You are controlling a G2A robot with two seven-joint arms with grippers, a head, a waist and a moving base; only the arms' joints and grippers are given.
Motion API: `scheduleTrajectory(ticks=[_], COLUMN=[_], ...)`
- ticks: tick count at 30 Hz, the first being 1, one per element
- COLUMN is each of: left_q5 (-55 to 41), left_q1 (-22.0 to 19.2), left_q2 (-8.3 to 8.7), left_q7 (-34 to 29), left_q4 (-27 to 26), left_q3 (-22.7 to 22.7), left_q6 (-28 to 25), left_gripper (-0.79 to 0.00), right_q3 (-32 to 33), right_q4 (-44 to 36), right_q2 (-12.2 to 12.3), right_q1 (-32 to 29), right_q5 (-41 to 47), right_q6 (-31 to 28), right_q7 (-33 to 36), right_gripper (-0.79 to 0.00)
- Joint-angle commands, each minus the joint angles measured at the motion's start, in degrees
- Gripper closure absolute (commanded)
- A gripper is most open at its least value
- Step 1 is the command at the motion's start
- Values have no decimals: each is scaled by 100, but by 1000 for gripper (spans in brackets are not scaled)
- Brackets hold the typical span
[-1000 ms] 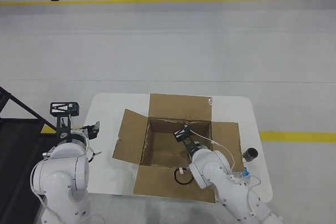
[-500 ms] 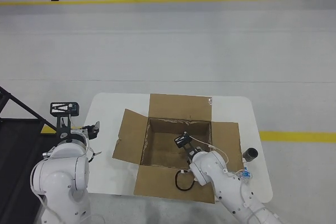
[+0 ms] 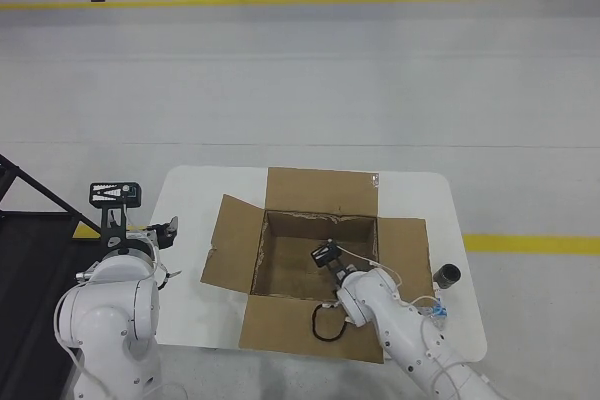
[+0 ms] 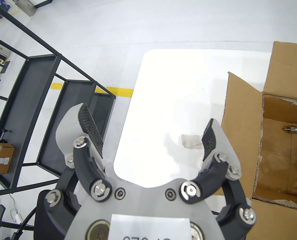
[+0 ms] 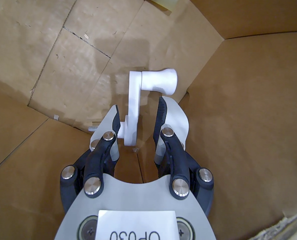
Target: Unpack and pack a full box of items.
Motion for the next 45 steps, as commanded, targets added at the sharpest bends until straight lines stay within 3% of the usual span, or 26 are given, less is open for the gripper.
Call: scheduleTrajectory(ticks=[1, 13, 21, 45], left_q5=[0, 0, 0, 0], left_q1=[0, 0, 0, 0], left_q2=[0, 0, 0, 0], left_q7=[0, 0, 0, 0], left_q4=[0, 0, 0, 0], left_q3=[0, 0, 0, 0], left_q6=[0, 0, 0, 0], left_gripper=[-785, -785, -785, -785], right_q3=[-25, -61, 201, -40], right_q4=[92, 156, -68, 1035], right_q2=[-28, -150, -63, -279], right_q1=[33, 143, 32, 267], right_q5=[64, 575, 114, 272], right_q6=[-36, -502, -531, -661], right_q7=[-39, -425, -222, -563], right_gripper=[-342, -360, -376, -332])
